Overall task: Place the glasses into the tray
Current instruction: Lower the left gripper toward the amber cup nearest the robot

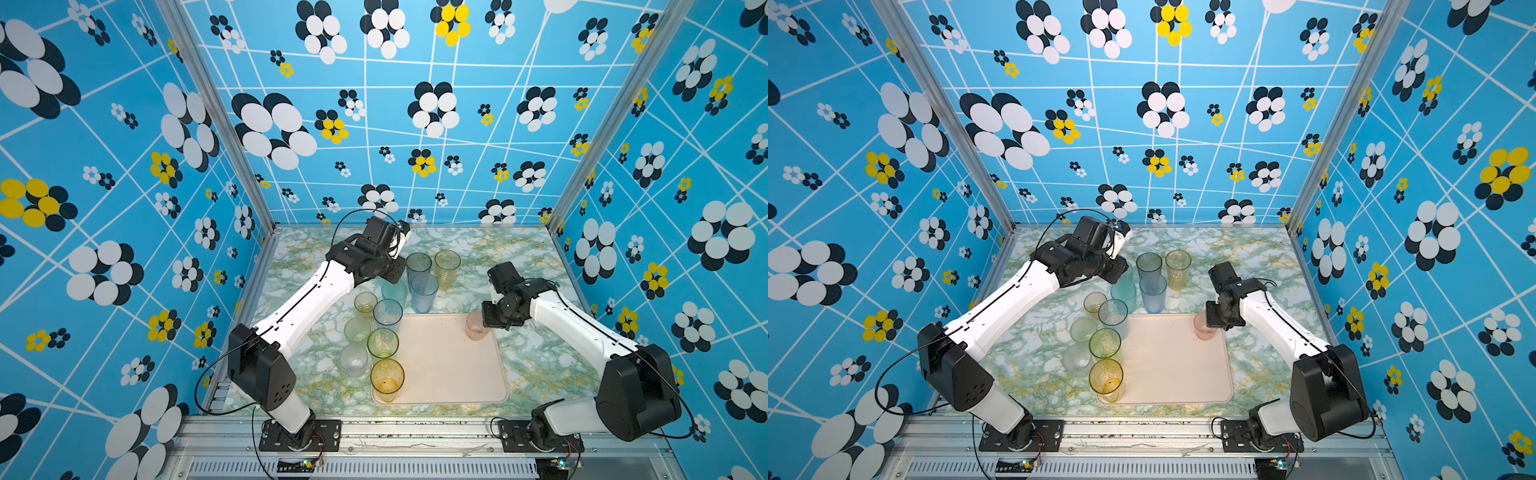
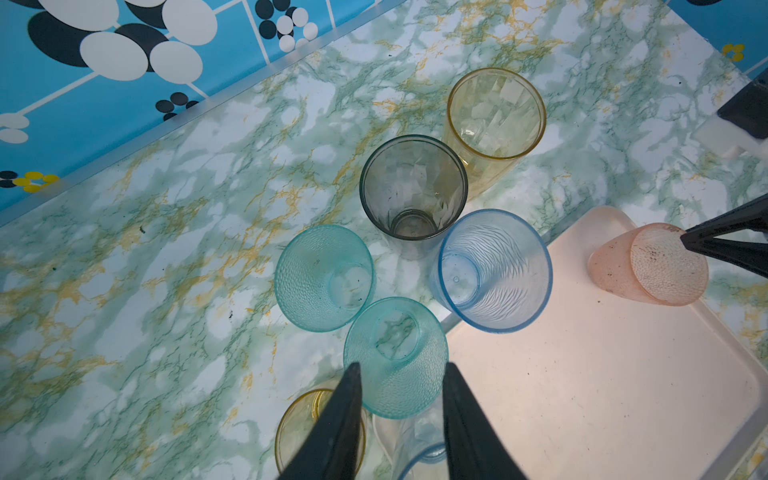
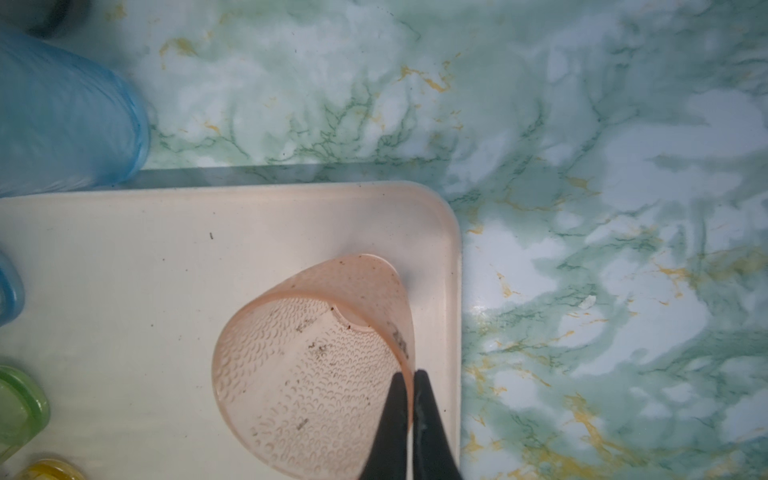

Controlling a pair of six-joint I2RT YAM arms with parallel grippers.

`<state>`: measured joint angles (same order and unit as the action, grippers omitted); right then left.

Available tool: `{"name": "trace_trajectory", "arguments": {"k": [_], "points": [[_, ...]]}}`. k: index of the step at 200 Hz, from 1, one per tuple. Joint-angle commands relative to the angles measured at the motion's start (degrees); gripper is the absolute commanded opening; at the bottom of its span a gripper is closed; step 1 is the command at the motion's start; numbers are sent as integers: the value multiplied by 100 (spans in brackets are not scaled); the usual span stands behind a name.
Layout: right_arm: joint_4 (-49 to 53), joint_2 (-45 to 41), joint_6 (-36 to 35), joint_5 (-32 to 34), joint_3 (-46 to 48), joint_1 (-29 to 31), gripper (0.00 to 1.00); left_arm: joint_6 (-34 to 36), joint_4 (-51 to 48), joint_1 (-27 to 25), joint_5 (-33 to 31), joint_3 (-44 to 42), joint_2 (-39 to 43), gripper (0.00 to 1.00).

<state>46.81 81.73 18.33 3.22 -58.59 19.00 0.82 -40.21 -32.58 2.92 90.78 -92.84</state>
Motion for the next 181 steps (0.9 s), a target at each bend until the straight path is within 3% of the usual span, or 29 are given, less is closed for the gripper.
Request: {"name": "trace_trajectory", "arguments": {"k": [1, 181], "points": [[232, -53, 42, 288, -193, 24, 5, -20, -5, 102, -103, -155, 255, 35], [-383, 272, 24, 110, -211, -379, 5, -38, -327, 575, -364, -798, 836, 36]]}}
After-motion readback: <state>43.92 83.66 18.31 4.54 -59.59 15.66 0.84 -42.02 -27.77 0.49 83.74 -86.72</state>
